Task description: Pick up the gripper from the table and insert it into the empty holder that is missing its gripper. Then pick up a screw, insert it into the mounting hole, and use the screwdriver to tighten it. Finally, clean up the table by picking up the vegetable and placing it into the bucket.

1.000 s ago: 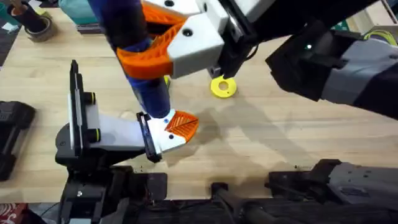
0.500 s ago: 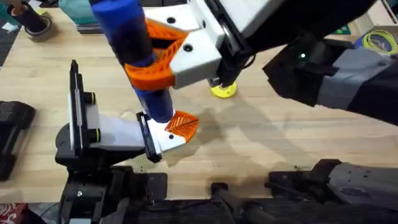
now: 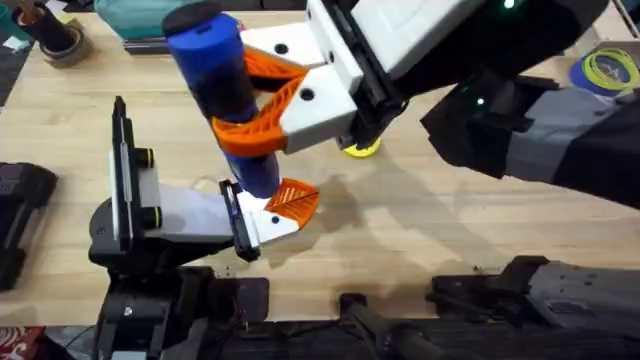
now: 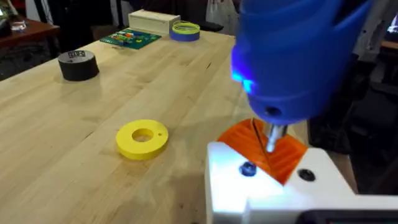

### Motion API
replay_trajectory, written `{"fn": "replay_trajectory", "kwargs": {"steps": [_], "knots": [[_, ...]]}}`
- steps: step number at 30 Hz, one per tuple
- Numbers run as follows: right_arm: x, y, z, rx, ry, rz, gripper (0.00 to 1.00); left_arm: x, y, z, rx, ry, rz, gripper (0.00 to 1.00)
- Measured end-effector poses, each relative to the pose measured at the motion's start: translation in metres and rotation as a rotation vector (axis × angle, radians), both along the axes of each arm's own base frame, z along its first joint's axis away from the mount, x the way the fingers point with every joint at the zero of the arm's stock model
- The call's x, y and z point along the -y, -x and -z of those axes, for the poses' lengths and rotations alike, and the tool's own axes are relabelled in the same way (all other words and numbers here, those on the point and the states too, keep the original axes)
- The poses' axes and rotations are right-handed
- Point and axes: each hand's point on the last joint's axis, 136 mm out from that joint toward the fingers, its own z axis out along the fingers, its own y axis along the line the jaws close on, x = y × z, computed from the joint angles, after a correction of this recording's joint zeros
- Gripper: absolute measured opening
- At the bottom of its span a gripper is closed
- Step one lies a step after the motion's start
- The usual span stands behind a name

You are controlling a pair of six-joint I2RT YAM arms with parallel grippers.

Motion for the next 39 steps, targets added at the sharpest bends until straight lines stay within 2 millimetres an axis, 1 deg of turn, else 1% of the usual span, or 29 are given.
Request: {"fn": "replay_trajectory", "kwargs": {"steps": [6, 39], "knots": [[0.0001, 0.0000, 0.0033, 0.011, -0.001, 0.003, 0.024, 0.0000, 0.0000, 0.0000, 0.000, 0.000, 0.000, 0.007], [0.0001, 0.0000, 0.0035, 0.035, -0.010, 0.007, 0.023, 0.0000, 0.0000, 0.0000, 0.000, 0.000, 0.000, 0.007]]}}
